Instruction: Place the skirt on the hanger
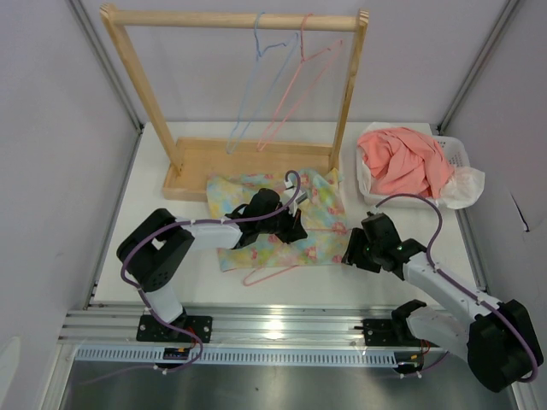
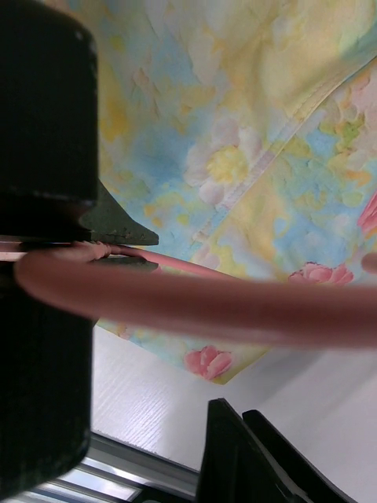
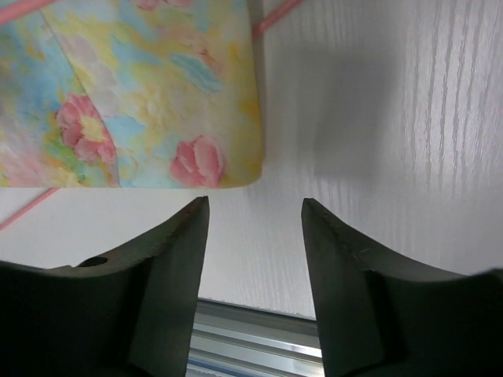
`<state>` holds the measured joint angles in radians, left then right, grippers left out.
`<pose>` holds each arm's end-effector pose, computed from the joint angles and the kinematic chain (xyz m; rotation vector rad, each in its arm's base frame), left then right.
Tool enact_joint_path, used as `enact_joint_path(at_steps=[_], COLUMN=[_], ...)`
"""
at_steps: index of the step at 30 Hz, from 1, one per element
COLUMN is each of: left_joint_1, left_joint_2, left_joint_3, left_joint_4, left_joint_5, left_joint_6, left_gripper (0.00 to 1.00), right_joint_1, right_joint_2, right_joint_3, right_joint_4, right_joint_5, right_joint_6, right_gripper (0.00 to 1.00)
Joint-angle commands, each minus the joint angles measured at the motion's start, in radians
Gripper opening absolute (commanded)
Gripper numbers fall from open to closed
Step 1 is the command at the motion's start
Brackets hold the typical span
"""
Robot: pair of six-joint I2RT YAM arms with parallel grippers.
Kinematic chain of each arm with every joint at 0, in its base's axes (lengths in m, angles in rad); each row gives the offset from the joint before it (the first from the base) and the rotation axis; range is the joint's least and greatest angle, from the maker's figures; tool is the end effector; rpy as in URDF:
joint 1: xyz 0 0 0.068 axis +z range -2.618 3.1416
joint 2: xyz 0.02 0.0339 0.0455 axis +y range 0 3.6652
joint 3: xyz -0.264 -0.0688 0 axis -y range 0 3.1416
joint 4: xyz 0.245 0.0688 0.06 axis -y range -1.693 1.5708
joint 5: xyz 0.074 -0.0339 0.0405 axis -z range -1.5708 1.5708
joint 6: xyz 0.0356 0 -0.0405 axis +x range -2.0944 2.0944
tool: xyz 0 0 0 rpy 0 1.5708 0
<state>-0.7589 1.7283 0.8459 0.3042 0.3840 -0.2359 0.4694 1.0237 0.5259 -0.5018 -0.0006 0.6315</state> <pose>0.2470 -0.2526 0.1647 0.8130 2.1187 -0.9687 0.1657 0.0841 0.1825 0.2124 2.6174 0.4040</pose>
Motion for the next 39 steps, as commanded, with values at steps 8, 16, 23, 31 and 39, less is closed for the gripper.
enact_joint_path(at_steps=[8,16,23,31,39], left_joint_1=[0.016,0.016,0.016,0.016,0.016], left_joint_2=[0.051,0.054,0.053,0.034,0.065], left_joint_3=[-0.015,-0.018,-0.018,-0.027,0.011], left_joint_4=[-0.146,-0.148,-0.152,-0.142,-0.214], left_joint_5=[-0.137,-0.134,-0.142,-0.157,-0.236], left_joint_6=[0.073,0.070,0.076,0.118,0.136], left_gripper=[0.00,0.00,0.00,0.00,0.00], right_joint_1=[0.005,0.009,0.008,-0.181,-0.299], right_joint_2=[0.021,0.062,0.108,0.027,0.062], right_joint_3=[-0.096,-0.109,-0.098,0.044,0.144], right_joint_4=[0.186,0.270,0.287,0.085,0.029], right_joint_5=[-0.036,-0.012,-0.007,0.013,-0.042], right_joint_6=[0.069,0.096,0.102,-0.039,-0.107], right_gripper=[0.63,0.55,0.29,0.09,0.06])
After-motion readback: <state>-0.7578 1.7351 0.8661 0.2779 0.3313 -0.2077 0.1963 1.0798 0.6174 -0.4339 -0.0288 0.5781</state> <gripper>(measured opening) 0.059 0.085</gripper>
